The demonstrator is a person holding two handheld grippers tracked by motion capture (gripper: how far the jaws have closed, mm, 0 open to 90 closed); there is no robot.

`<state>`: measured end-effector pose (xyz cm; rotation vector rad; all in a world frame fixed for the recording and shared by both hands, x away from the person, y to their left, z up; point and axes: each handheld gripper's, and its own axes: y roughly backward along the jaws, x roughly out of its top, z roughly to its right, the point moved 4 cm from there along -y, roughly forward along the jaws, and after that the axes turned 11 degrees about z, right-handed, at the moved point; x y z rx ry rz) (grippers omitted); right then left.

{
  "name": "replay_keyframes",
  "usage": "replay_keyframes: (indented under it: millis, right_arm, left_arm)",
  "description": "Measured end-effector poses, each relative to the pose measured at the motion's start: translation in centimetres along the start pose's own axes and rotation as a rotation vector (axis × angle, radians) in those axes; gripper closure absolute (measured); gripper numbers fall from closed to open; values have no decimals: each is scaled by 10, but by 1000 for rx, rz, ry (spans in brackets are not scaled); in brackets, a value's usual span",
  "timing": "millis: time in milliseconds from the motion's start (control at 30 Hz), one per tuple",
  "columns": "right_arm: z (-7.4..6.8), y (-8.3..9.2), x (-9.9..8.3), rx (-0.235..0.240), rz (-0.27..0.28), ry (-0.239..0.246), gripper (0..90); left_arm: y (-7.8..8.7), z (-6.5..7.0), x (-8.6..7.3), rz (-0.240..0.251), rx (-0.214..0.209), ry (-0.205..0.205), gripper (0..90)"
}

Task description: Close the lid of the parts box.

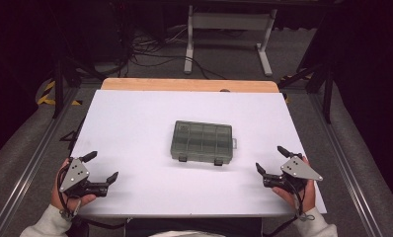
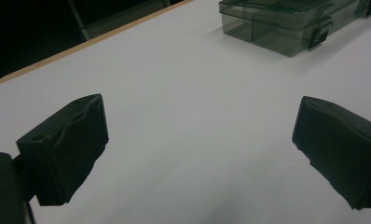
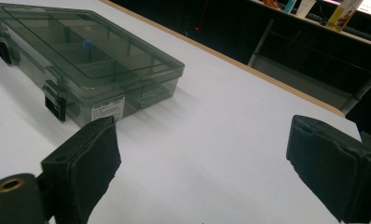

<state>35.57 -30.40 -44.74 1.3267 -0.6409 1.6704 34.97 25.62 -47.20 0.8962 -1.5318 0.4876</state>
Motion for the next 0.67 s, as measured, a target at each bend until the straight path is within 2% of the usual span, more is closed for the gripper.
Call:
replay_keyframes:
  millis: [100, 300, 667]
  right_arm:
    - [0, 0, 0, -2, 1, -4, 96]
    - [6, 2, 2, -39, 16, -19, 104]
    - [3, -5, -1, -12, -1, -17, 102]
  left_arm:
    - [-1, 0, -1, -6, -2, 10, 41]
    - [-3, 0, -2, -19, -2, 6, 42]
    - [-3, -1, -4, -34, 2, 13, 45]
